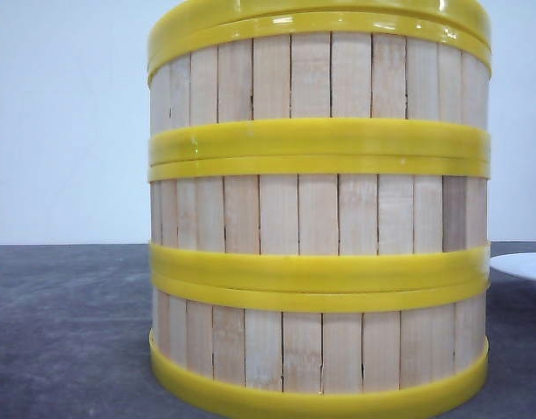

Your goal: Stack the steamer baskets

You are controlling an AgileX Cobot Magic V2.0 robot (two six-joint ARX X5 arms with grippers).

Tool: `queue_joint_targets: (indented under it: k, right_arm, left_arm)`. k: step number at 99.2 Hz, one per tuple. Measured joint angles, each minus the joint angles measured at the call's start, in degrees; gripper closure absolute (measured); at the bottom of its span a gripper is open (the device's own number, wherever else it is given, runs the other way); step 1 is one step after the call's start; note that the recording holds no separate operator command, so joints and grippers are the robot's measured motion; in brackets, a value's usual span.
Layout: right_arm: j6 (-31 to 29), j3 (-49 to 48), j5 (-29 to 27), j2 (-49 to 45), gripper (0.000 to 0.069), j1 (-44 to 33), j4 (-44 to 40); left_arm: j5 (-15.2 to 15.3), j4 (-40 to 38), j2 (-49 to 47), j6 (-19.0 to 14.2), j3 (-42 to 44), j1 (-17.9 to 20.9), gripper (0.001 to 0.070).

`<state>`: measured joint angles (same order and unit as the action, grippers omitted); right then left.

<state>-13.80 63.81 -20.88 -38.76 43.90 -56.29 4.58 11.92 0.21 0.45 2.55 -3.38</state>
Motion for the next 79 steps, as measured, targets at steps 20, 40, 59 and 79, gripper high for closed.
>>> queue_joint_targets:
  k: [20,40,59,79]
  right_arm:
    - [0.0,0.0,0.0,0.0,0.068,0.0,0.0]
    - [0.0,0.0,0.0,0.3,0.068,-0.1,0.0]
    - [2.1,0.0,-2.9,1.3,0.068,-8.1,3.7]
    - [10.1,-0.6,3.3,2.6,0.068,-23.6,12.7]
  left_arm:
    - [0.0,0.0,0.0,0.0,0.0,0.0,0.0682]
    - [0.0,0.0,0.0,0.0,0.0,0.0,0.0682]
    - [0.0,0.0,0.0,0.0,0.0,0.0,0.0682]
    - [0.0,0.0,0.0,0.0,0.0,0.0,0.0682]
